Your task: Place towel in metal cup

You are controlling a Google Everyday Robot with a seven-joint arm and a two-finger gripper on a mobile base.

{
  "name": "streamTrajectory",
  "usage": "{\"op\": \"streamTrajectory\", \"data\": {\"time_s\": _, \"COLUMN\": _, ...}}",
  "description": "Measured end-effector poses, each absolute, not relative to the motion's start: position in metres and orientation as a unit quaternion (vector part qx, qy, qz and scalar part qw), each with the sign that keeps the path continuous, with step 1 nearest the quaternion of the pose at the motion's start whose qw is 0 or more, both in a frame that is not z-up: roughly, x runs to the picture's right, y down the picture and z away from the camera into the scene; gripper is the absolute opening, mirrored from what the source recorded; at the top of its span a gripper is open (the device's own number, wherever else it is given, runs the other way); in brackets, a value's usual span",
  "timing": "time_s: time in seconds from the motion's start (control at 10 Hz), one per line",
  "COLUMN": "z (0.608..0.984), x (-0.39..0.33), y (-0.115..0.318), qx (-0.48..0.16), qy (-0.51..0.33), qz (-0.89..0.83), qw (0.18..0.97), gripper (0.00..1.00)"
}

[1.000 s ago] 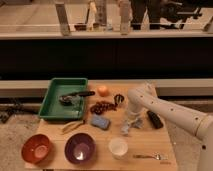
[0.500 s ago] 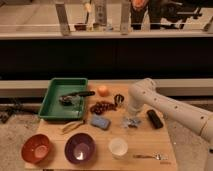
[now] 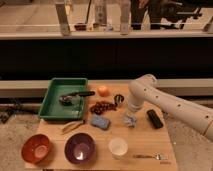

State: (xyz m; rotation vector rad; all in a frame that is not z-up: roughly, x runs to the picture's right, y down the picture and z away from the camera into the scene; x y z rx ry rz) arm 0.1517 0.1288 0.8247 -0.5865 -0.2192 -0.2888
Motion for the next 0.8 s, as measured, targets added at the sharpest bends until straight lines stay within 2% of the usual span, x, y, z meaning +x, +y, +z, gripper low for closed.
{"op": "streamTrajectory", "data": {"time_s": 0.1, "z": 0.814, "x": 0.153, "y": 0.125, "qx": -0.287, "qy": -0.107, "qz": -0.145, "qw": 0.941, "gripper": 0.39}}
{"op": "streamTrajectory", "data": {"time_s": 0.2, "z": 0.810, "x": 0.154, "y": 0.122, "qx": -0.286, "qy": -0.106, "qz": -0.148, "qw": 0.941, "gripper": 0.41}}
{"op": "streamTrajectory", "data": {"time_s": 0.3, "z": 0.807, "x": 0.154, "y": 0.123, "qx": -0.286, "qy": -0.104, "qz": -0.150, "qw": 0.941, "gripper": 0.40}}
{"op": "streamTrajectory", "data": {"time_s": 0.5, "z": 0.807, "x": 0.152, "y": 0.123, "qx": -0.284, "qy": -0.103, "qz": -0.152, "qw": 0.941, "gripper": 0.34}}
{"op": "streamTrajectory", "data": {"time_s": 0.7, "z": 0.803, "x": 0.148, "y": 0.122, "qx": -0.283, "qy": -0.105, "qz": -0.159, "qw": 0.940, "gripper": 0.18}}
{"op": "streamTrajectory", "data": {"time_s": 0.8, "z": 0.803, "x": 0.148, "y": 0.123, "qx": -0.284, "qy": -0.105, "qz": -0.162, "qw": 0.939, "gripper": 0.15}}
